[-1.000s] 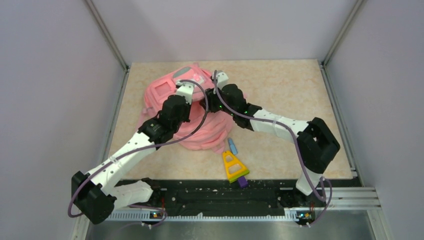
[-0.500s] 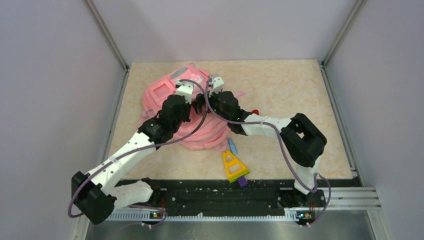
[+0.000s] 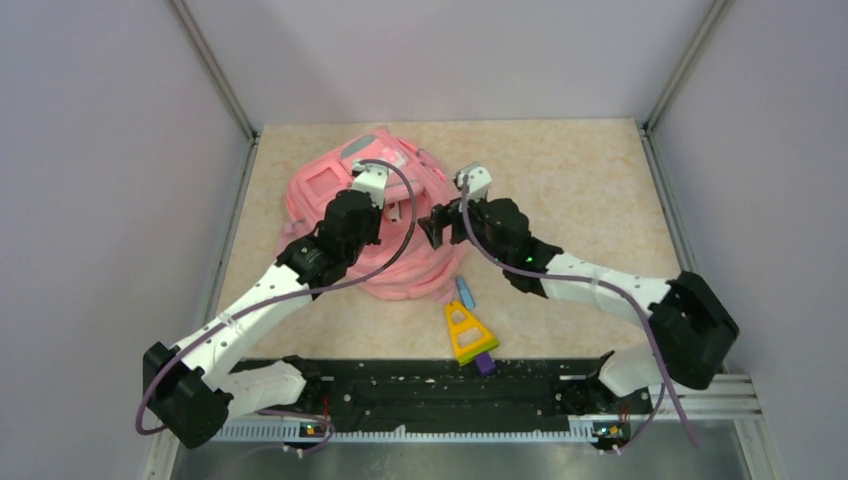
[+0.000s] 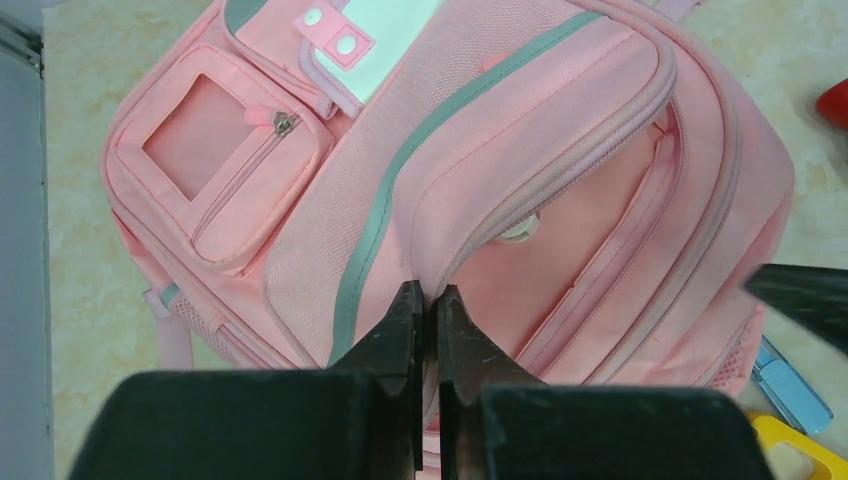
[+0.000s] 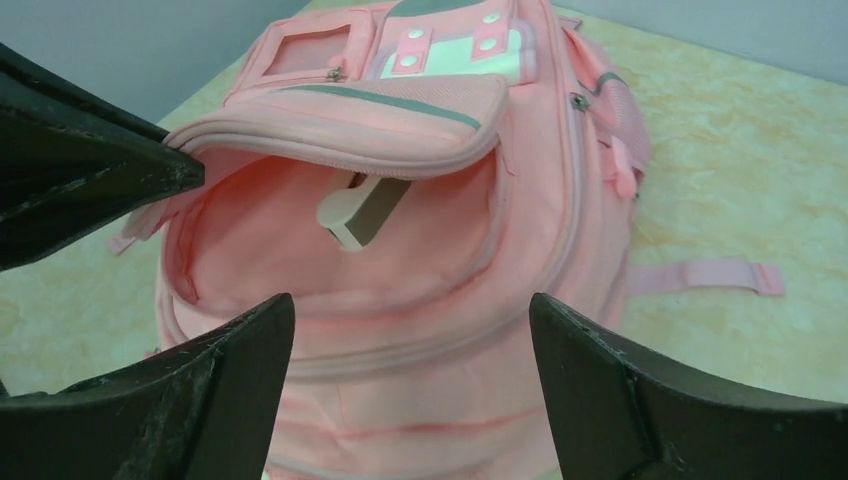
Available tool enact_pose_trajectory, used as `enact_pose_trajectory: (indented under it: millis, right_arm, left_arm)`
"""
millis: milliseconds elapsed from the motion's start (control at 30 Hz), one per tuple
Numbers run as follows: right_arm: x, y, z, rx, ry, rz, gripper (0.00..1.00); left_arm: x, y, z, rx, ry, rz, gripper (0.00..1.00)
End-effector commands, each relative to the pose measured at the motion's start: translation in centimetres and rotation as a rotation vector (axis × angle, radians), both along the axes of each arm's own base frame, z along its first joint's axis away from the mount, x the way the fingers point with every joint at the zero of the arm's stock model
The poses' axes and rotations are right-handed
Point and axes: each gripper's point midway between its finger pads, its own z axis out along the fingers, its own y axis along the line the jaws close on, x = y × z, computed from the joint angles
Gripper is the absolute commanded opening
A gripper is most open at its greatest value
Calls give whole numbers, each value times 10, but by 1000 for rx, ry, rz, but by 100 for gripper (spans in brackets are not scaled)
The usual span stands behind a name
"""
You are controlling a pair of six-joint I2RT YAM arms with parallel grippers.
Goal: Pack the student bag
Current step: Place the stationery in the student bag.
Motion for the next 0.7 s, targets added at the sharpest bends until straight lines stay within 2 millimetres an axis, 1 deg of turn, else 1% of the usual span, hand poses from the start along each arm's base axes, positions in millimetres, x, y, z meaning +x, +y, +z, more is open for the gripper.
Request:
enact_pose_trajectory:
  millis: [0,100,133,233,267,333,433,500,567,667]
  right_arm:
    - [-3,-57,-8,-97,46,-116,83]
    - [9,-100,-28,-133,118,-213,83]
    - [13,-114,-37,-153,154,-243,84]
    - [27,-147,-57,-206,231,-313,88]
    - [30,-154,-63,-220,257,-323,89]
    - [36,-165,-78,-247,312,-326,89]
    - [40,-180,-105,-295,414,-319,89]
    - [40,-184,-122,-333,464,-305,88]
    - [41,-189,-139,-371,504,-305,85]
    - [46,-192,-150,-391,525,-309,76]
  left_arm:
    - [10,-4,44,-89,-120,26,0]
    - [10,-4,44,-91,-120,26,0]
    - [10,-4,44,-91,-120,25,0]
    - [10,-5,42,-88,-115,21,0]
    - [10,-6,41,-89,-113,18,0]
    - [11,-6,40,-86,-111,19,0]
    - [11,-5,40,-82,-113,22,0]
    - [11,-5,40,-80,-113,22,0]
    - [11,-5,40,-81,-112,19,0]
    - [11,-6,38,-79,-109,16,0]
